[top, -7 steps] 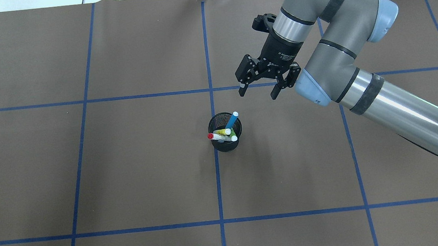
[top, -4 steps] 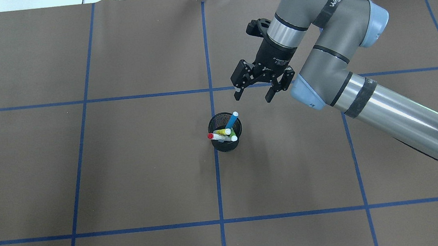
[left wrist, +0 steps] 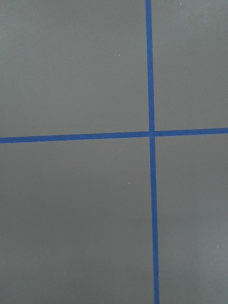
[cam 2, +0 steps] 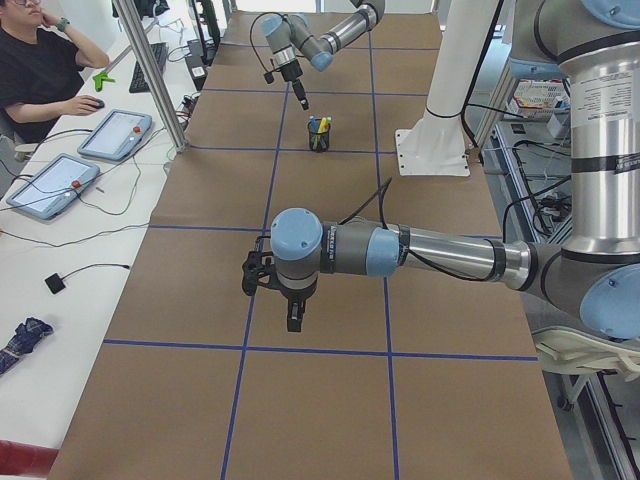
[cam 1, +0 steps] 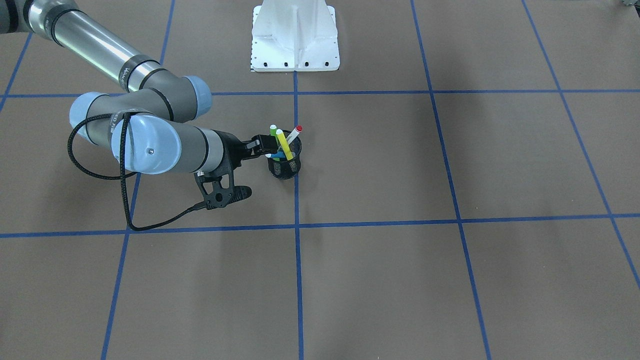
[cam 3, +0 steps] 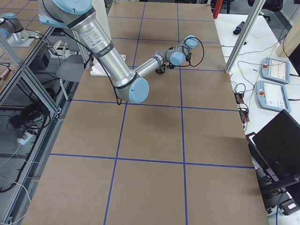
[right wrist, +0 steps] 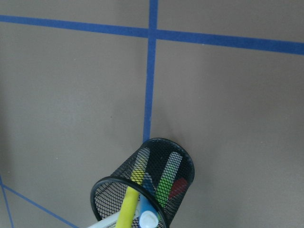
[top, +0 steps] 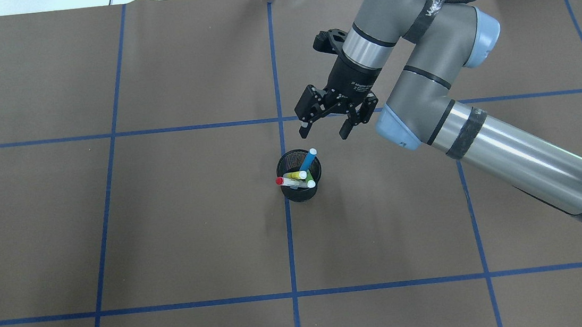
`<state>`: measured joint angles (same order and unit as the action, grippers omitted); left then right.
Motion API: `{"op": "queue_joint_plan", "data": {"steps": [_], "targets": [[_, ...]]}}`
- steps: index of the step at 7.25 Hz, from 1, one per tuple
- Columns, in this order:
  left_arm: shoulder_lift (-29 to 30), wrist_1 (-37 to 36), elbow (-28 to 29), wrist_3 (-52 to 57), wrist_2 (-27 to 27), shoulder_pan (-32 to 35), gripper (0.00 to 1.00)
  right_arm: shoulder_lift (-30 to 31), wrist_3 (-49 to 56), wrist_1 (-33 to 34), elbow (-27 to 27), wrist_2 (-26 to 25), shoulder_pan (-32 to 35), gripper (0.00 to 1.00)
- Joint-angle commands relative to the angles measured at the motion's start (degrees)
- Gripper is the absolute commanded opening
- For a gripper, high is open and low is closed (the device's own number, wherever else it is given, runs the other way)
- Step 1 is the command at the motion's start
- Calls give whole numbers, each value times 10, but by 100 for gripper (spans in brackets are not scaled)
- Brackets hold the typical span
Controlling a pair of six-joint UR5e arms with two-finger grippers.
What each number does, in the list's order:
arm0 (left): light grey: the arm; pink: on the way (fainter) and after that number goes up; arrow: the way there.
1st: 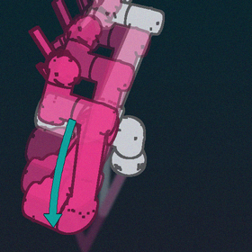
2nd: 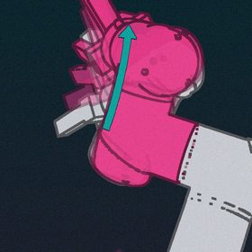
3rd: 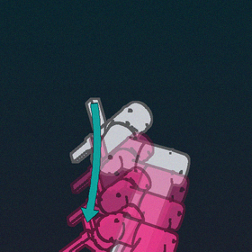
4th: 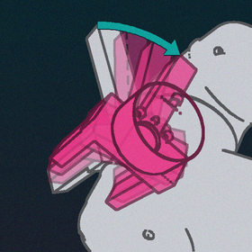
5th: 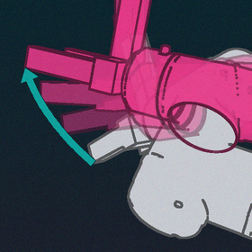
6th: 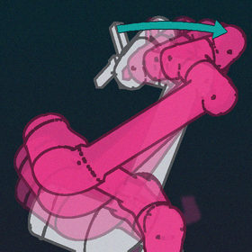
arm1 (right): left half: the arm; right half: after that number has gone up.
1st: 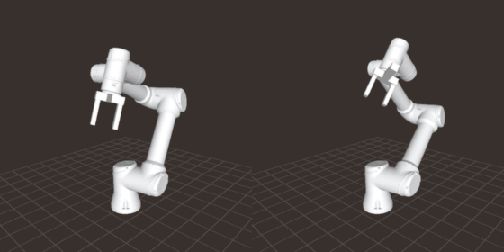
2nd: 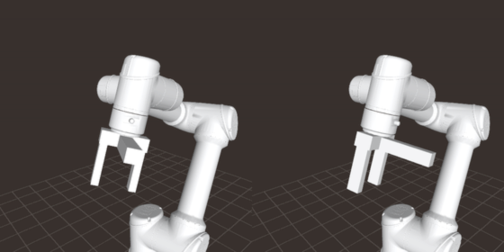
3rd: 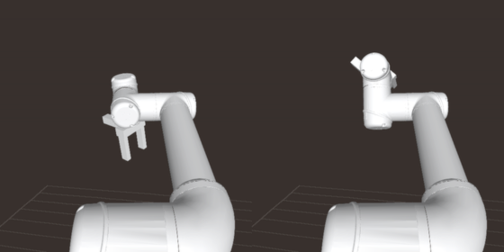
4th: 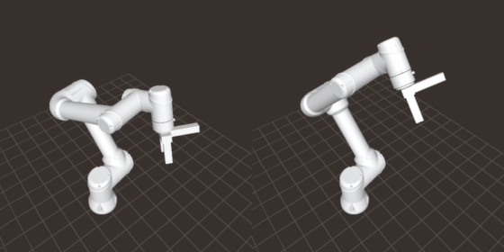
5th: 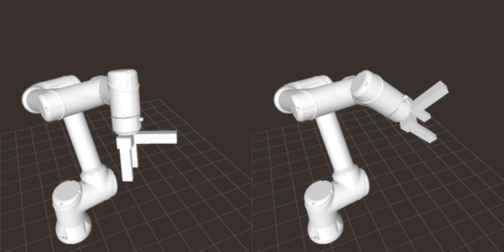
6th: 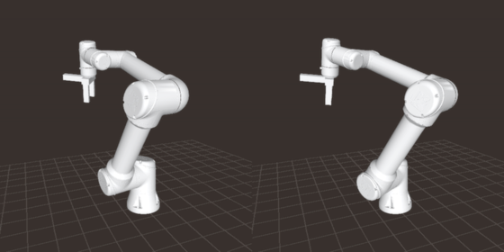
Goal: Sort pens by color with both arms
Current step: 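Move the right gripper toward the black mesh pen cup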
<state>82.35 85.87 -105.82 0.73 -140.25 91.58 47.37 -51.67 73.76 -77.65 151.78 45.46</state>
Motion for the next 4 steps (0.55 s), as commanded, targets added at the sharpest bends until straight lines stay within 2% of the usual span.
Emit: {"op": "queue_joint_plan", "data": {"steps": [1, 3, 4], "targets": [[0, 0, 0, 0, 0, 0, 100, -1, -2, -61, 14, -36, -17, 99], [0, 0, 0, 1, 0, 0, 100, -1, -11, -61, 15, -37, -17, 98], [0, 0, 0, 0, 0, 0, 100, -2, -26, -62, 15, -36, -17, 90]]}}
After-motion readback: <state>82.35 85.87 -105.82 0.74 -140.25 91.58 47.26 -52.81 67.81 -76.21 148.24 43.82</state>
